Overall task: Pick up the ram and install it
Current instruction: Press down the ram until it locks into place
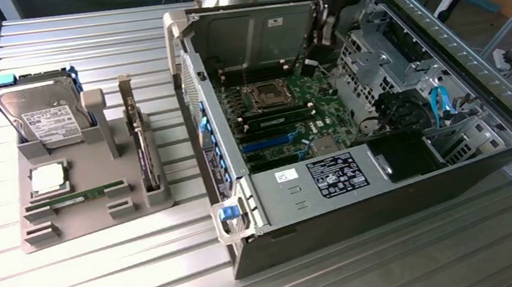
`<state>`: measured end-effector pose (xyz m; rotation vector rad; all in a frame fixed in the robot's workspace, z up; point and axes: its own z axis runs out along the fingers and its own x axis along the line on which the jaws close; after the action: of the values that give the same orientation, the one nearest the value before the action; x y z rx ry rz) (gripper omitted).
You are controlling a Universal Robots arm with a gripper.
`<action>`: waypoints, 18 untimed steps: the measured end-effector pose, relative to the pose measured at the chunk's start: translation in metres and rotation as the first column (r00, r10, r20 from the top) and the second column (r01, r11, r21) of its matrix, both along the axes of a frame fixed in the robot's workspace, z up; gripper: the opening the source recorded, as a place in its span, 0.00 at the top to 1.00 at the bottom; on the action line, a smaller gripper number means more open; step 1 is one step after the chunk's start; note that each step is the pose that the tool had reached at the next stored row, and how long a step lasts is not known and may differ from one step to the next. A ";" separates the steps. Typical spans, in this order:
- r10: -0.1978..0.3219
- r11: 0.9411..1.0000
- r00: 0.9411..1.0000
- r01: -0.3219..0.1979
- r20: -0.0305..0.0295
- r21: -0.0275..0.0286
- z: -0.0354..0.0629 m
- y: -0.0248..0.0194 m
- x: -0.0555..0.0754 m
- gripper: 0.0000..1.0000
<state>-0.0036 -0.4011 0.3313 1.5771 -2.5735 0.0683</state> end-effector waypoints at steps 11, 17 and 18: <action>-0.249 0.969 0.969 0.249 0.000 0.000 0.0000 0.0000 0.000 0.89; -0.368 0.930 0.930 0.368 0.000 0.000 0.0000 0.0000 0.000 0.89; -0.387 0.922 0.922 0.387 0.000 0.000 0.0000 0.0000 0.000 0.89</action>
<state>-0.0036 -0.4011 0.3313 1.0362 -2.8286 0.0303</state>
